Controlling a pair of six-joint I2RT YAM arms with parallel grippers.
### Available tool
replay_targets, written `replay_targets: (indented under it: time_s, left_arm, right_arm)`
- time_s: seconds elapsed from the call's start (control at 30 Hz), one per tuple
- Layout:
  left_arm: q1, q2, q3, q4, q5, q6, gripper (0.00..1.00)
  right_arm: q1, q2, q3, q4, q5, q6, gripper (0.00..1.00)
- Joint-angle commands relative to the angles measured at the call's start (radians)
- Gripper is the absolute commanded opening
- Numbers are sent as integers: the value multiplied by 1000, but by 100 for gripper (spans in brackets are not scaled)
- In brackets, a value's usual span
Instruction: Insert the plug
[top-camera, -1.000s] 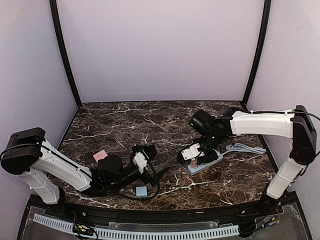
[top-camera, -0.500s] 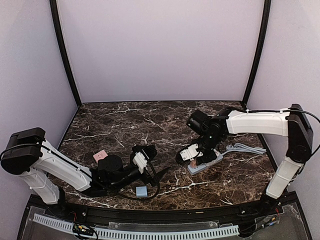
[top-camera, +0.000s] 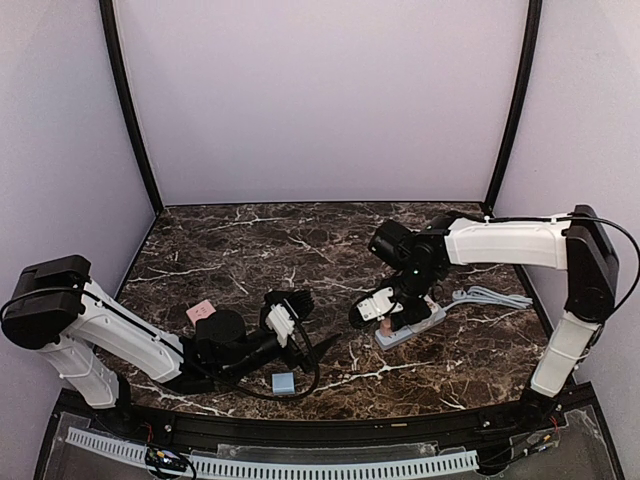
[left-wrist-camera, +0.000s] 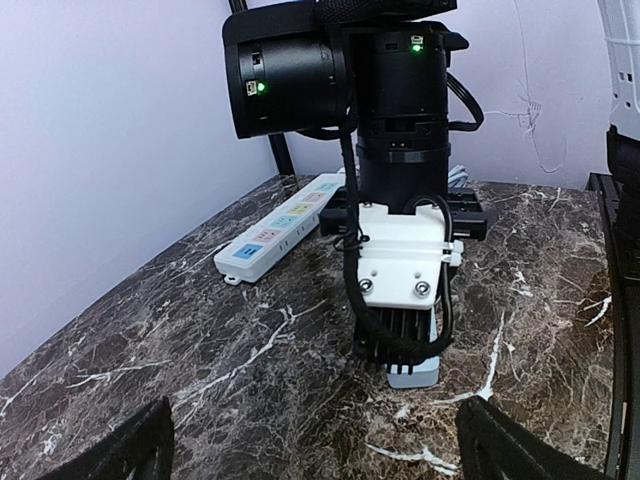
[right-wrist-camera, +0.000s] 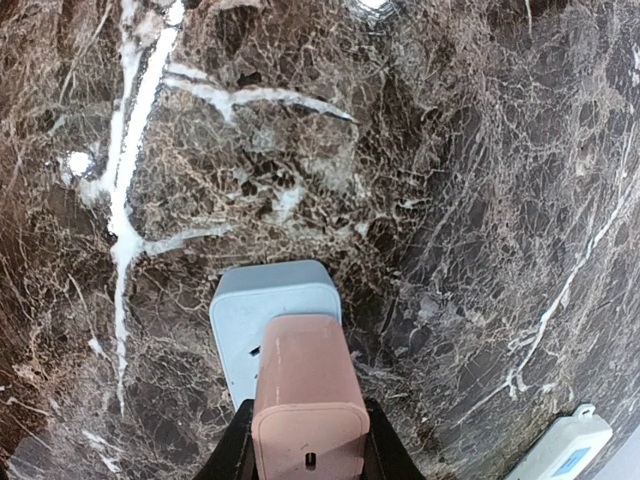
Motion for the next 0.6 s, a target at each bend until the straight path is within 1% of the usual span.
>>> replay_targets:
  time_s: [0.0, 0.3, 0.57]
  left_arm:
    - [-6, -23, -17, 23, 1, 11, 99]
    - [-5, -29, -19, 23, -1, 12, 99]
    - [-6, -19, -19, 29, -2, 13, 99]
  right_arm:
    - [9, 97, -30, 35, -8, 15, 0]
    - [11, 150, -26, 41, -24, 23, 0]
    - [14, 136, -24, 50, -32, 31, 0]
